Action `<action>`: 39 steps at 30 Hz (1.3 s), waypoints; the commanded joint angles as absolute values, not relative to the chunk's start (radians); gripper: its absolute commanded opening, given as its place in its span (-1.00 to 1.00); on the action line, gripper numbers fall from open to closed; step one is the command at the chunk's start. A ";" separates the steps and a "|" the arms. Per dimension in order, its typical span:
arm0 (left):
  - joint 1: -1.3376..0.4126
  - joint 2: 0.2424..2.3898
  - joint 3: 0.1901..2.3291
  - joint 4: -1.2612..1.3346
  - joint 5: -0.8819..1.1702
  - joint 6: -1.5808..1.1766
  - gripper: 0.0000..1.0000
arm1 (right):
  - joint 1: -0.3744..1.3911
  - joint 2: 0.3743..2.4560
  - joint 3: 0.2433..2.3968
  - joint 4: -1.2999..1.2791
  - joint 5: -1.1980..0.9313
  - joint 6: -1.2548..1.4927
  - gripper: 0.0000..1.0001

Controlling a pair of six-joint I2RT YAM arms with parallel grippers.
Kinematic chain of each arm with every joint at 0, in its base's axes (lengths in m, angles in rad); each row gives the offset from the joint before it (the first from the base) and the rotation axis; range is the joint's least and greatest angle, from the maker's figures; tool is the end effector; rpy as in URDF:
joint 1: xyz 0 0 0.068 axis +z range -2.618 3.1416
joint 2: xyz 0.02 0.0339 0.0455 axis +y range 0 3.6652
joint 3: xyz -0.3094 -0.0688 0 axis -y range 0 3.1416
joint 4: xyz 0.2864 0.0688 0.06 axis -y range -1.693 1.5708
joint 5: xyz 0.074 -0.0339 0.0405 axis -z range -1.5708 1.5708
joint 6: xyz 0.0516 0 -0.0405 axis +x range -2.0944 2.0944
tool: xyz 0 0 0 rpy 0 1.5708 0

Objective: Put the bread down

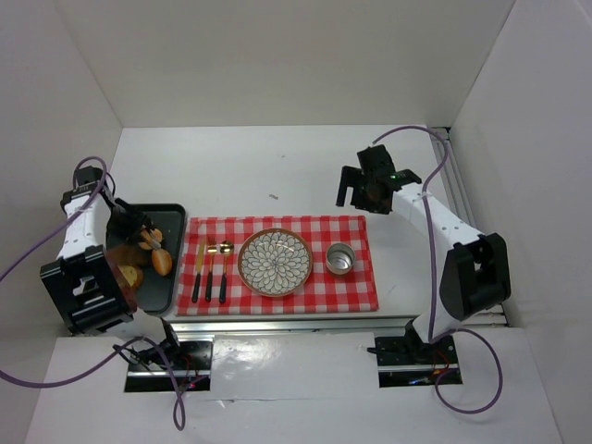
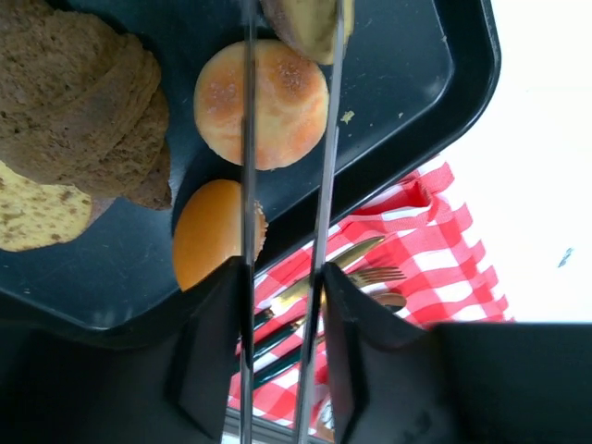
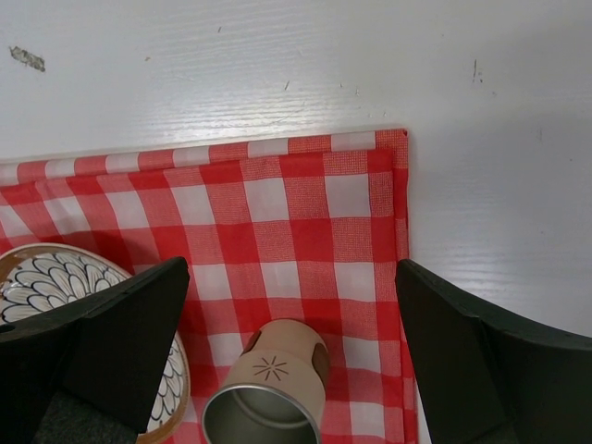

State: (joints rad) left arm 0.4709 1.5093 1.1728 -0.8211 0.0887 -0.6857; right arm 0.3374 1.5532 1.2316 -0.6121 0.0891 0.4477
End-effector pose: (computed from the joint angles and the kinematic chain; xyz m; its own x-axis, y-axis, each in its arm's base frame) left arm 0.3064 0.1509 0.2695 -0.3656 -0.8939 -0.2594 -0.8420 0.4364 -0.3171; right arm 0.3599 0.1214 0.2885 -0.8049 0.1746 -0.5672 0.0762 0.9782 0.1930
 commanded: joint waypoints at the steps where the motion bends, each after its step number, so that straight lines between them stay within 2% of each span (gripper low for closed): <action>1: 0.479 1.496 1.180 -0.811 0.133 -0.684 -0.14 | 0.331 1.578 1.256 -0.577 0.078 0.449 1.00; 2: 0.479 1.496 1.180 -0.811 0.133 -0.684 -0.22 | 0.331 1.578 1.265 -0.586 0.087 0.449 1.00; 3: 0.479 1.480 1.180 -0.811 0.133 -0.684 -0.43 | 0.331 1.578 1.266 -0.586 0.087 0.449 1.00; 6: 0.479 1.418 1.225 -0.834 0.133 -0.675 -0.66 | 0.331 1.578 1.266 -0.586 0.087 0.440 1.00; 12: 0.479 1.333 1.341 -0.896 0.114 -0.606 -0.80 | 0.331 1.578 1.275 -0.586 0.087 0.440 1.00; 14: 0.463 1.319 1.361 -0.920 0.123 -0.586 -0.90 | 0.331 1.578 1.285 -0.595 0.087 0.440 1.00; 26: 0.356 1.180 1.379 -0.953 0.201 -0.468 -0.90 | 0.331 1.554 1.267 -0.565 0.075 0.451 1.00; 30: 0.226 1.171 1.390 -0.991 0.221 -0.394 -0.90 | 0.331 1.572 1.288 -0.574 0.075 0.442 1.00; 34: 0.003 1.147 1.348 -0.982 0.221 -0.379 -0.90 | 0.331 1.572 1.307 -0.583 0.097 0.442 1.00; 39: -0.184 1.147 1.256 -0.971 0.310 -0.357 -0.90 | 0.331 1.563 1.307 -0.592 0.117 0.442 1.00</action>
